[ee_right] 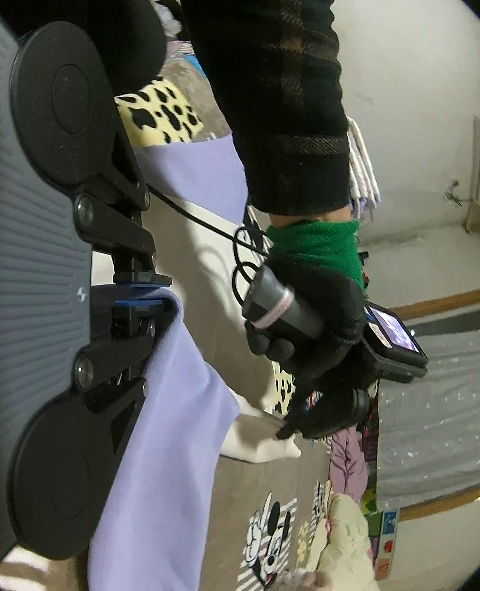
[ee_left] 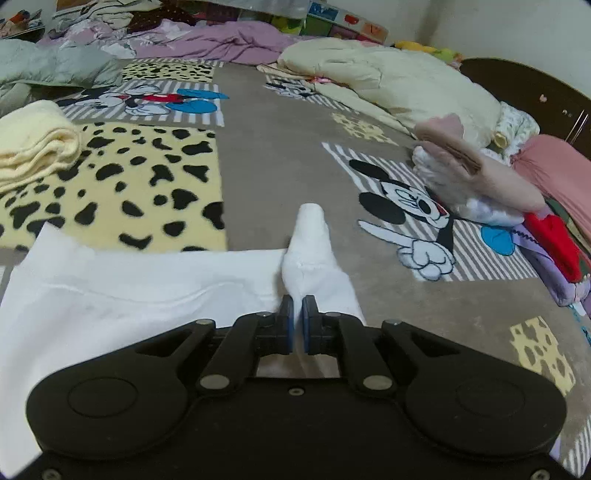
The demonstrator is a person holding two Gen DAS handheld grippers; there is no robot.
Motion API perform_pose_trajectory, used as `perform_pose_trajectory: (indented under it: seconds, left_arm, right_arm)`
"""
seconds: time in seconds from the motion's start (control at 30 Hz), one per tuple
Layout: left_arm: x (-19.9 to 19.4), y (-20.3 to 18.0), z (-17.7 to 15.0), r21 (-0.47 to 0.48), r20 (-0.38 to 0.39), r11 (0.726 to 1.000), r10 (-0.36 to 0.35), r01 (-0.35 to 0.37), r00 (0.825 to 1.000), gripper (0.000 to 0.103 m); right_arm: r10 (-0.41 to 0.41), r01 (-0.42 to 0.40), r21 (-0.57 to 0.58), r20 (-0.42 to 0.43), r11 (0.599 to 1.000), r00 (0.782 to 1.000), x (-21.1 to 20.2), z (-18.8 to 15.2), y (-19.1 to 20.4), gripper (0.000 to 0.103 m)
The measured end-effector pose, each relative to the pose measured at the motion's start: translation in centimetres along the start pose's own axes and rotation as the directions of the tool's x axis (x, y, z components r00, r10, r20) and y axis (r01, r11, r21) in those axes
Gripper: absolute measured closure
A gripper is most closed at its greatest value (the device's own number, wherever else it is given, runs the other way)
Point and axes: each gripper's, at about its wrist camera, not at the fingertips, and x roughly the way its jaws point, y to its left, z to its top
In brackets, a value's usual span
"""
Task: Fold clothes
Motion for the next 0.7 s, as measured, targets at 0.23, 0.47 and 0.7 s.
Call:
perform_pose_trajectory:
  seconds: [0.23, 0.47, 0.7]
  left_arm:
    - [0.7, -1.9, -0.5, 0.151, -0.003, 0.974, 0.17, -0.167, 0.985, 0.078]
    - [-6.2, -10.6, -1.8, 0.429, 0.031, 0.903, -0.019, 0.004, 0.999, 0.073]
    - [-8.0, -21.8, -9.5, 0.737, -0.225, 0.604, -0.205, 0.304, 0.953, 0.059]
  right_arm:
    - [-0.013, 0.011, -0.041, -0.065, 0.999, 0.998, 1.6, -0.7, 0.9, 0.09]
    - [0.008, -0.014, -0.089, -0.067, 0.996, 0.998, 1.5, -1.1, 2.3, 0.062]
    - [0.062, -0.073, -0.144, -0.079, 0.987, 0.995, -2.1, -2.2, 2.7, 0.058]
